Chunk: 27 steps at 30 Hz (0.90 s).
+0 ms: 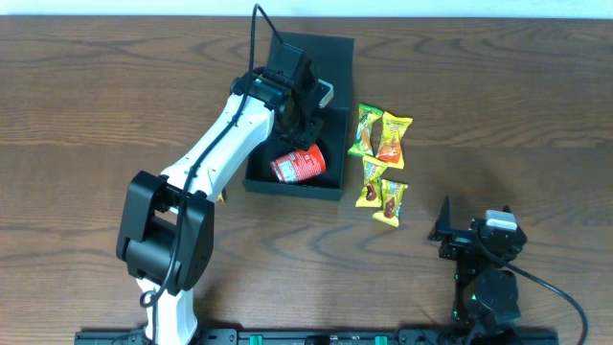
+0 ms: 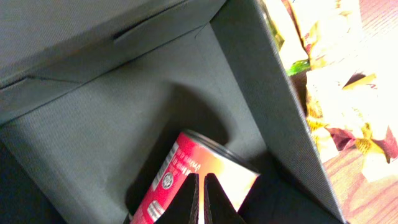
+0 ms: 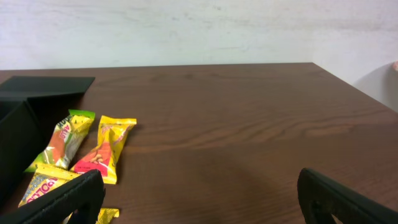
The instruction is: Pack container
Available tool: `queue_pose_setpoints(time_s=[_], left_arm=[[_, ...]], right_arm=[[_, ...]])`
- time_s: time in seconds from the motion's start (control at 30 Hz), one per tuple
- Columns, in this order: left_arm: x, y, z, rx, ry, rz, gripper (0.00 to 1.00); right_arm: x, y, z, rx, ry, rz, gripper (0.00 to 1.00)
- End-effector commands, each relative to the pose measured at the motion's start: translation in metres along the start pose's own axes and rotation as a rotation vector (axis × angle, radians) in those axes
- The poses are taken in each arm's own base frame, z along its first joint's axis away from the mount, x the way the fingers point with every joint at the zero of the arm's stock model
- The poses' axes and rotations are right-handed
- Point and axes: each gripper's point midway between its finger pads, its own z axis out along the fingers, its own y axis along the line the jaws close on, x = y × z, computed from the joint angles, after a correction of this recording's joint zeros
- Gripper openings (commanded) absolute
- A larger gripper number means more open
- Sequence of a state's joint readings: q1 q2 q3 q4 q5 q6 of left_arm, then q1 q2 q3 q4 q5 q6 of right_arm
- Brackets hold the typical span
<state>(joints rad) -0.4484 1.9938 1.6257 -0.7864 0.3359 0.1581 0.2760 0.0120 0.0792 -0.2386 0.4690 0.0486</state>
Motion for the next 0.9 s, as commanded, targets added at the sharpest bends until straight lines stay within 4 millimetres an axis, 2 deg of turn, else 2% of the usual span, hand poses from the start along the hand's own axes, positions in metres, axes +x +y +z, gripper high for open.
queue_pose_setpoints(time_s=[0.0, 0.1, 0.23, 0.33, 0.43, 0.57, 0.7, 0.77, 0.83, 0.87], left_arm=[[-0.019, 0.003, -0.019, -0.019, -0.056, 0.029, 0.06], [-0.034, 0.014, -0.040, -0.114, -0.101, 0.039, 0.06], [-0.051, 0.046, -0.075, -0.321, -0.159, 0.028, 0.06], [-0.054, 0.062, -0.093, -0.356, -0.199, 0.000, 0.06], [-0.050, 0.090, -0.112, -0.363, -0.230, -0.075, 0.06], [-0.043, 0.114, -0.124, -0.281, -0.262, -0.179, 0.06], [-0.024, 0.149, -0.136, -0.265, -0.266, -0.334, 0.06], [-0.014, 0.159, -0.140, -0.267, -0.253, -0.372, 0.06], [-0.006, 0.166, -0.142, -0.278, -0.236, -0.395, 0.06], [-0.002, 0.169, -0.143, -0.279, -0.228, -0.407, 0.06]], right_arm=[[0.001, -0.003, 0.000, 0.016, 0.003, 0.002, 0.99], [0.000, -0.003, 0.000, 0.016, 0.002, 0.002, 0.99], [0.000, -0.003, 0.000, 0.016, 0.002, 0.002, 0.99], [0.001, -0.003, 0.000, 0.016, 0.003, 0.002, 0.99], [0.000, -0.003, 0.000, 0.016, 0.002, 0.002, 0.99], [0.000, -0.003, 0.000, 0.016, 0.002, 0.002, 0.99], [0.000, -0.002, 0.000, 0.012, -0.001, 0.005, 0.99], [-0.001, 0.004, 0.000, -0.025, -0.003, 0.012, 0.99], [-0.007, 0.020, -0.002, -0.120, -0.017, 0.138, 0.99], [-0.020, 0.029, -0.004, -0.181, -0.058, 0.243, 0.99]])
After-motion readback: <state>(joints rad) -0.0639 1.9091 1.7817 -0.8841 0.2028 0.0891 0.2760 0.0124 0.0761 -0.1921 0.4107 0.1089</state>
